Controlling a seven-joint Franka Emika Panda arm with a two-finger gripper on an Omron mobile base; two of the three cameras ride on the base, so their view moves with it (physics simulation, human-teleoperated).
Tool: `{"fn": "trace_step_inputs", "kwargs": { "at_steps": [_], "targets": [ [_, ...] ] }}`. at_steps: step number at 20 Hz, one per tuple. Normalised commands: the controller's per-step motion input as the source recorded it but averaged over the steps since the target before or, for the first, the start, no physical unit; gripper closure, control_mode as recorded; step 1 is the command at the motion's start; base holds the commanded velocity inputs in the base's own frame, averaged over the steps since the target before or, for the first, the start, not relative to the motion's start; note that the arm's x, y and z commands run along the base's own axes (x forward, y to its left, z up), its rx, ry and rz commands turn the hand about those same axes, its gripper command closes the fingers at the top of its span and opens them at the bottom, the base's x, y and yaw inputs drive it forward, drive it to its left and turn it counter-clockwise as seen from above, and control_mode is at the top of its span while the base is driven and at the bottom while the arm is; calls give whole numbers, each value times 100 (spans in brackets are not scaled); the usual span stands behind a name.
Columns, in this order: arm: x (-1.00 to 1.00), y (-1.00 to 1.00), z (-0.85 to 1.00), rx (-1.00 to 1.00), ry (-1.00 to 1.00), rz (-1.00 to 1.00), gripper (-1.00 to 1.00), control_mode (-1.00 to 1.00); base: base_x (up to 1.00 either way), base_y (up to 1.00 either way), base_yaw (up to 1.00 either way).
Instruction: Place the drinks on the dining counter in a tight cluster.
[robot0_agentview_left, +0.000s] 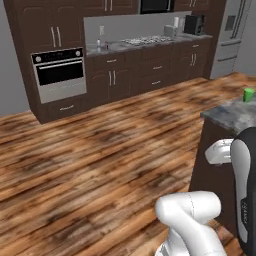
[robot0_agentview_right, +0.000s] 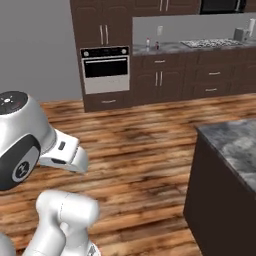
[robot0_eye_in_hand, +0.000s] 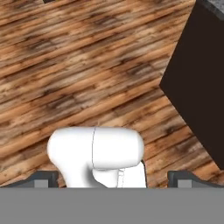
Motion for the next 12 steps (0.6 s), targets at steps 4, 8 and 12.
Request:
{"fn": "trace_step_inputs", "kwargs": {
  "at_steps": [4, 8, 12],
  "targets": [
    [0, 0, 0, 0, 0, 0, -100, 100, 100, 99, -20],
    [0, 0, 0, 0, 0, 0, -100, 100, 100, 79, -9],
    [0, 0, 0, 0, 0, 0, -100, 100, 100, 39, 0]
  ]
}}
